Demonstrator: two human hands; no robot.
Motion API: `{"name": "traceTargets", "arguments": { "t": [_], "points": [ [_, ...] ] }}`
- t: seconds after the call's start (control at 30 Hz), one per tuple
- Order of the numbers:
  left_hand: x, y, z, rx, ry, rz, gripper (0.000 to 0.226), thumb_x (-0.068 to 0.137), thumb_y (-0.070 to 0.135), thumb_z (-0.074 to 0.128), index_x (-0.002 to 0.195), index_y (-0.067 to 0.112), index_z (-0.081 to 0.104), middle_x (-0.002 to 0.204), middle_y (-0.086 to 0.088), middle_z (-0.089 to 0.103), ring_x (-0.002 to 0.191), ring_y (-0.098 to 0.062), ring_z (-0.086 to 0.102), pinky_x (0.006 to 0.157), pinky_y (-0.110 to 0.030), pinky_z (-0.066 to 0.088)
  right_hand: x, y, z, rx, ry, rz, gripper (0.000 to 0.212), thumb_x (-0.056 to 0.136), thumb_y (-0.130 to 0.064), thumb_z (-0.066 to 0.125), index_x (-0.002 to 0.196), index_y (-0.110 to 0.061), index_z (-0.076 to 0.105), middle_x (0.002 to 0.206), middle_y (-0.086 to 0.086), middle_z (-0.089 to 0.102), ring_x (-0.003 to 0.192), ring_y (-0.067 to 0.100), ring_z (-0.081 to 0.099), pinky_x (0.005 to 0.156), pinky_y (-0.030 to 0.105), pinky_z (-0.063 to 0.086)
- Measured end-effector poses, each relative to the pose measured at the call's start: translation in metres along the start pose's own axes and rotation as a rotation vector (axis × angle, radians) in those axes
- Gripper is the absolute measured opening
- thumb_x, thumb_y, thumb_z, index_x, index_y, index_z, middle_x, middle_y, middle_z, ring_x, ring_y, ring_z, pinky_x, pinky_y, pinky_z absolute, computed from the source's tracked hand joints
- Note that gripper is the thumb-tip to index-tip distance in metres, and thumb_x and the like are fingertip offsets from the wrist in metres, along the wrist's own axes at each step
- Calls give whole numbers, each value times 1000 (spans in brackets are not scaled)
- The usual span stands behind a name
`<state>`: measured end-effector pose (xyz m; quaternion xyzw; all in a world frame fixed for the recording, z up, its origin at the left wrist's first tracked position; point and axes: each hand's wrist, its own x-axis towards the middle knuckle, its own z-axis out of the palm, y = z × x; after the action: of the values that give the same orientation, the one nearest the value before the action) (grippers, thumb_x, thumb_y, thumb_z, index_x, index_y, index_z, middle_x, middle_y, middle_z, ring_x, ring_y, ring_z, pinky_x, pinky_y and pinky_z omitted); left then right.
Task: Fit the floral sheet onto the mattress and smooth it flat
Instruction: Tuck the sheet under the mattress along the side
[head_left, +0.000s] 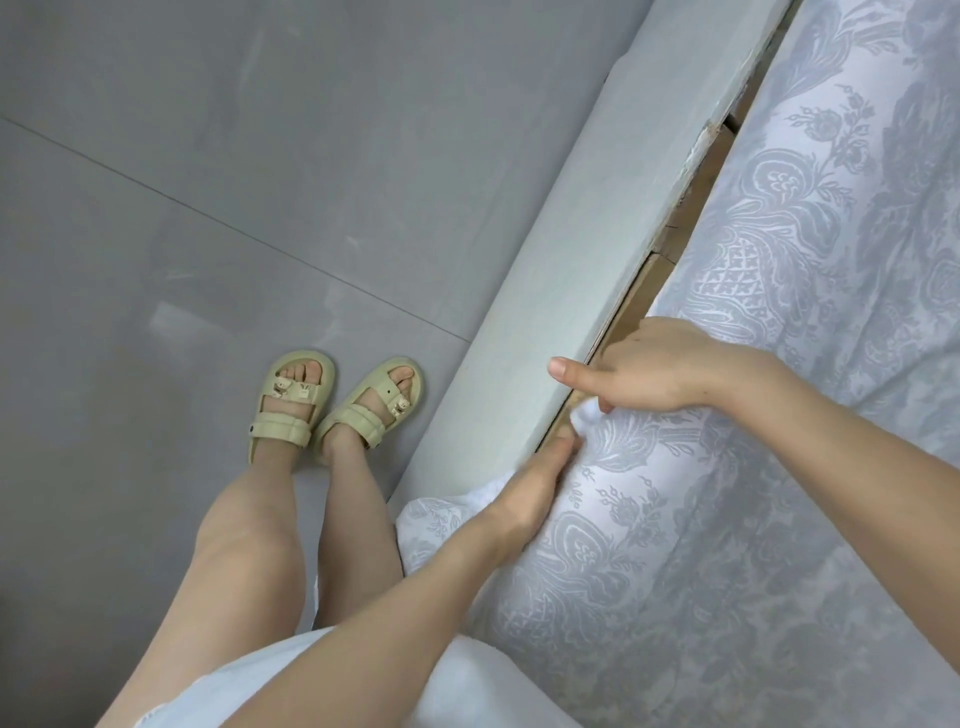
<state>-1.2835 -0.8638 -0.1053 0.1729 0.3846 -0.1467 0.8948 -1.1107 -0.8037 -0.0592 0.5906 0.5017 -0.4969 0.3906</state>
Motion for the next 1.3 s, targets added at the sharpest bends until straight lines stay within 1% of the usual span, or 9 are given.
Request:
{"name": "traceTargets", "arguments": {
  "t": [0.13,0.23,0.33,0.4,0.6,0.8,0.9,1.13,1.3],
  "points": [
    [28,7,-12,26,-60,-263,54,92,67,12,129,45,45,127,8,59,114,-12,57,103,-35,41,16,-4,2,-13,42,1,83,86,-73,3,72,-18,63,100,7,66,107,28,55,77,32,33],
    [20,20,-29,115,39,-310,73,92,65,3,120,28,59,110,2,66,102,-16,62,89,-28,47,37,-7,3,-27,36,4,85,87,-72,3,93,-17,68,113,8,65,111,26,55,77,31,32],
    [0,12,-39,291,369,-90,73,97,56,9,86,21,72,100,-4,72,100,-22,64,97,-39,46,47,-7,4,-11,21,-3,83,87,-73,3,92,-20,67,115,7,66,112,26,56,80,32,33],
    [-6,3,-40,325,372,-3,67,94,60,14,86,28,73,104,3,71,105,-16,62,103,-39,41,48,-8,4,-4,7,-7,81,86,-74,4,89,-22,66,115,7,66,112,26,56,80,33,34],
    [15,-16,-27,188,187,-210,68,86,69,18,99,29,71,104,4,72,103,-17,64,103,-40,42,14,-14,9,-43,304,-61,76,92,-65,7,61,-18,58,63,0,56,77,25,55,75,32,34],
    [19,-14,-23,2,61,-294,49,98,54,14,94,37,60,111,5,63,98,-10,59,84,-22,45,7,-19,46,-239,377,-102,88,85,-58,-4,68,-16,71,63,3,68,75,22,63,96,39,26],
    [13,-4,-31,161,134,-241,54,99,50,11,110,35,62,113,6,65,102,-10,58,83,-22,41,24,-27,41,-307,327,-103,85,93,-58,-2,86,-17,73,85,4,72,91,20,62,97,37,25],
    [-41,-48,-74,544,410,-138,48,101,36,29,87,16,70,106,3,65,107,-13,55,97,-25,36,16,-58,42,-146,310,-32,75,96,-56,6,93,-17,69,97,5,71,100,21,61,104,39,24],
    [-58,-66,-80,574,304,-167,40,102,28,29,109,13,66,119,5,58,105,-2,47,74,9,21,-4,-103,68,101,324,-35,68,96,-52,5,86,-20,64,91,2,71,98,20,61,112,37,19]
  ]
}}
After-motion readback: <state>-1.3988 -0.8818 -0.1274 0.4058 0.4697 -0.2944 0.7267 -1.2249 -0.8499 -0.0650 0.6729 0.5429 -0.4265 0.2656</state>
